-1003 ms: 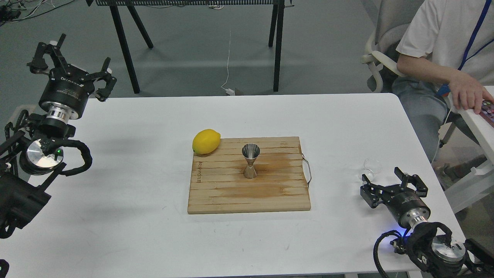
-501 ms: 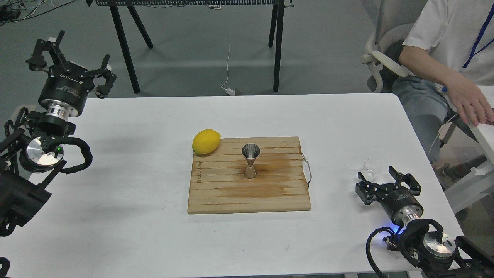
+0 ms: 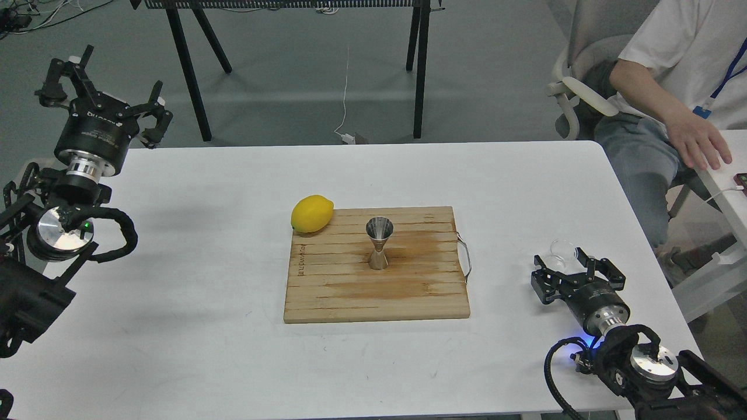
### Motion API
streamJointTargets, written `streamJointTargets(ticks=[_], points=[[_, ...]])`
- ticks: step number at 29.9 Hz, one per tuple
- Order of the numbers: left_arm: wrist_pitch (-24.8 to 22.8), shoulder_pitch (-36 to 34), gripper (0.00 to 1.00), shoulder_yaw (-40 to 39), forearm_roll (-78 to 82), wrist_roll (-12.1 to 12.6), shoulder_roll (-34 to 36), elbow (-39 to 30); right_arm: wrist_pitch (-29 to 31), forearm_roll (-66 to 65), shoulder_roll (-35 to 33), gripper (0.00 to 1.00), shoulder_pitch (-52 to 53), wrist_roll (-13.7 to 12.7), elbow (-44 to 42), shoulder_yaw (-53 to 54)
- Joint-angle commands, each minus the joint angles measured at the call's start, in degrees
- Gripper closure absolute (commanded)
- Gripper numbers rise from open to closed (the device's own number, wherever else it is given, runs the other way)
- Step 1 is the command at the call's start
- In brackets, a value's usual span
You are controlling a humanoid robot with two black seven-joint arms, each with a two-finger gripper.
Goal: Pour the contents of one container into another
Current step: 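Move the right gripper to the clear glass and grasp it, then lift the clear glass with the right gripper toward the jigger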
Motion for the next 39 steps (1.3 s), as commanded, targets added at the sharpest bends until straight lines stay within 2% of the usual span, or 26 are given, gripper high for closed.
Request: streamJointTargets(ticks=[1,6,15,18,21,31,35,39], points=[[0.0,0.0,0.0,0.1,0.0,-0.1,0.1,0.0,0.0,0.0,0.3,0.25,0.5,-0.1,-0.4,0.0],[0.1,0.0,0.0,0.0,0.0,-0.1,0.1,0.0,0.0,0.0,0.2,0.4,0.8,-0.1,-0.6,0.0],[0.0,0.0,0.0,0.1,0.0,0.0,0.1,0.0,0.0,0.0,0.2,0.47,0.8,-0.1,-2.0,0.0],[0.1,-0.1,0.0,0.0,0.0,0.0,0.2,0.0,0.3,0.0,0.2,0.6,0.8,0.0,-2.0,0.1],[0.1,-0.2,0.0,0.0,0.0,0.0,0.2,0.0,2.3,0.0,0.1,0.68,0.8,0.0,-1.9,0.0],[0.2,-0.3,0.0,0.0,0.0,0.0,0.2,-0.1,3.3,-0.3,-1.4,0.73,0.8,-0.3,2.7,-0.8],[0.2,-0.3,0.0,-0.1,0.0,0.0,0.2,-0.1,2.7,-0.7,-5.5,0.74,1.1,-0.3,8.8,-2.1],[0.3,-0.4,0.0,-0.1,0.0,0.0,0.1,-0.1,-1.8,-1.0,-10.5,0.74,2.8,-0.4,16.8,-4.5]])
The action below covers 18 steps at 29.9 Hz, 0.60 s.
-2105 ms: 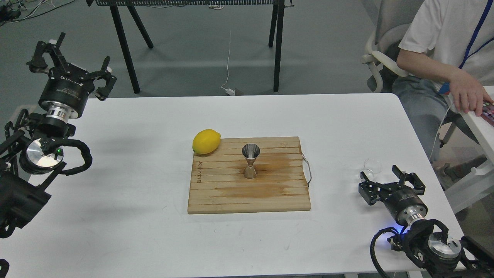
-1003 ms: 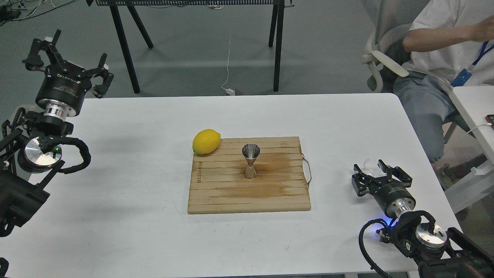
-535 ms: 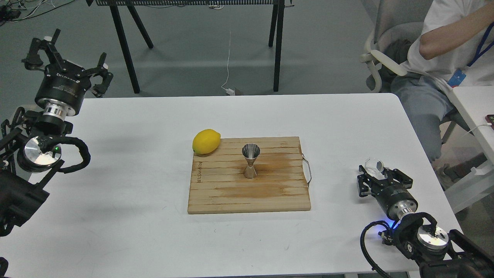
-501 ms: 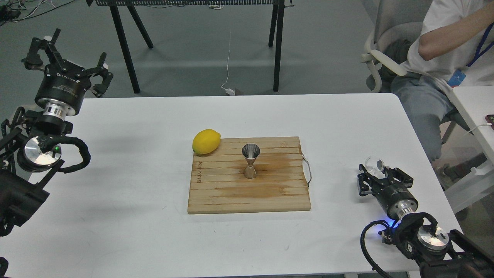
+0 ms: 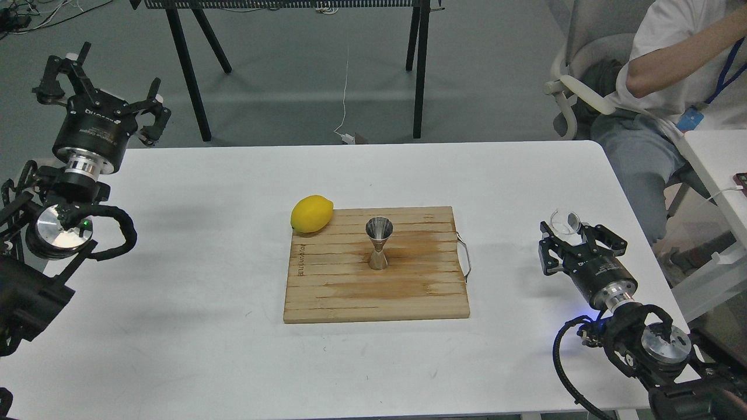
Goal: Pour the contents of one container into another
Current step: 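Lift the clear glass with the right gripper toward the jigger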
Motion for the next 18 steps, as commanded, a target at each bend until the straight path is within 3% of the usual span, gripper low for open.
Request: streamJointTargets(ticks=[1,8,18], points=[[0.0,-0.1,0.0,0.1,-0.1,0.0,-0.1,0.0,-4.3,-0.7,-4.8,0.74,1.9,-0.1,6.6,-2.2],[-0.3,-0.1,0.0,0.0,0.0,-0.1,-0.2,0.0,-14.0,-8.7,-7.1,0.77,8.4,-0.1,15.5,-7.4],[-0.3,-0.1,0.0,0.0,0.0,-0.2,-0.1,0.0,-21.8,-15.9,-1.0,0.77,15.6,-0.8,18.5,-12.5]])
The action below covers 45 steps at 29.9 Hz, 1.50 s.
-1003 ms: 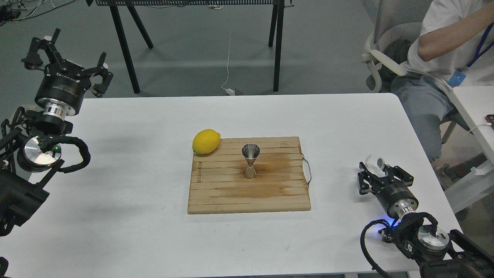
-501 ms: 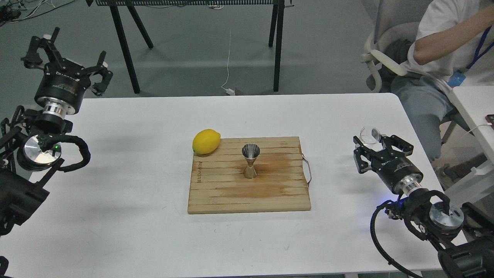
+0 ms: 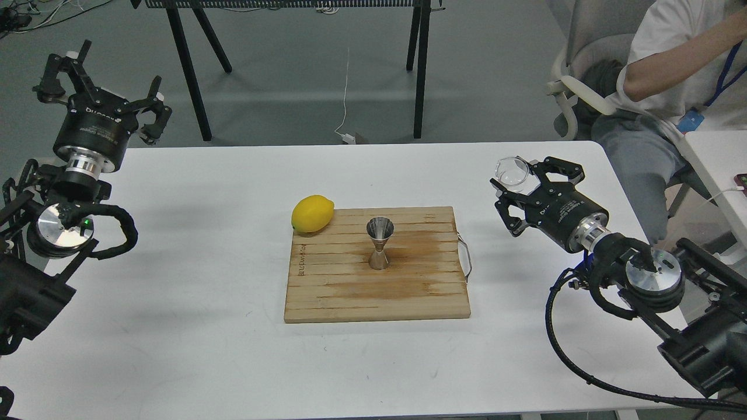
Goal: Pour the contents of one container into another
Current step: 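Lift the clear glass with the right gripper toward the jigger, then tilt the clear glass over the jigger to pour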
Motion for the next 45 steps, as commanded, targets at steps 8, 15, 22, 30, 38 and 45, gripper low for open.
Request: streamJointTargets(ticks=[8,15,22,30,38,45], points=[[0.1,0.0,0.0,0.0,0.1,0.0,0.1,0.0,-4.1,-8.7,8.6,0.77,5.5,-0.1,0.2,-5.1],[0.3,0.0,0.0,0.0,0.1,0.0,0.1,0.0,-6.0,-16.8,10.0,0.77,7.1,-0.1,0.2,-9.0],[0.5,0.0,0.0,0.0,0.1,0.0,0.0,0.0,-6.3,-20.5,10.4,0.77,7.3,0.0,-0.2,-9.6],[0.5,-0.1,0.0,-0.1,0.1,0.0,0.1,0.1,-6.7,-27.5,12.9,0.77,7.2,0.0,-0.3,-10.3],[0.5,-0.1,0.0,-1.1,0.1,0.0,0.3,0.1,-7.7,-29.0,12.8,0.77,8.5,-1.5,0.0,-11.6],[0.5,-0.1,0.0,-1.7,0.1,0.0,0.3,0.1,-9.3,-36.1,13.2,0.77,8.4,-1.5,-0.3,-12.2]])
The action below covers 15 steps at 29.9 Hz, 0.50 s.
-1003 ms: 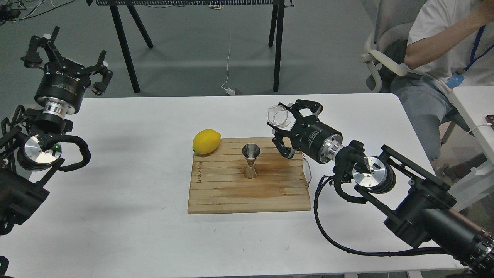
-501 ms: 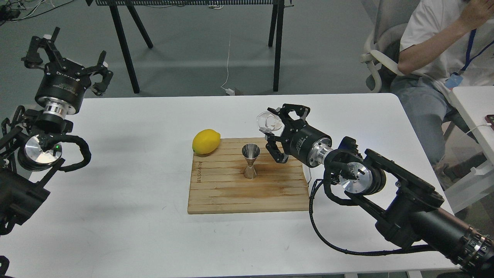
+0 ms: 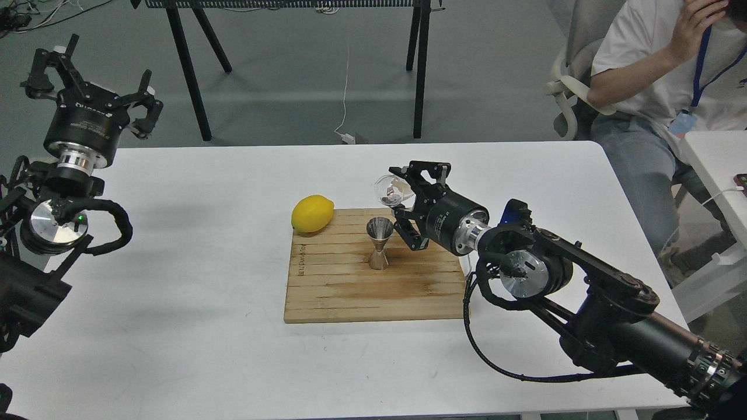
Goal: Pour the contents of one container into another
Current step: 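Tilt the clear glass over the jigger to pour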
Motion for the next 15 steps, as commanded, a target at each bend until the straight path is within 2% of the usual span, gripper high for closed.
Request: streamJointTargets(ticks=[1,15], points=[[0.0,0.0,0.0,0.0,0.0,0.0,0.0,0.0,-1.7,-3.6,0.9,0.77,0.0,0.0,0.0,-1.0],[0.1,0.0,0.0,-0.4,-0.1,0.0,0.0,0.0,-3.8,-12.9,1.7,0.78,0.4,0.2,0.3,-2.9]])
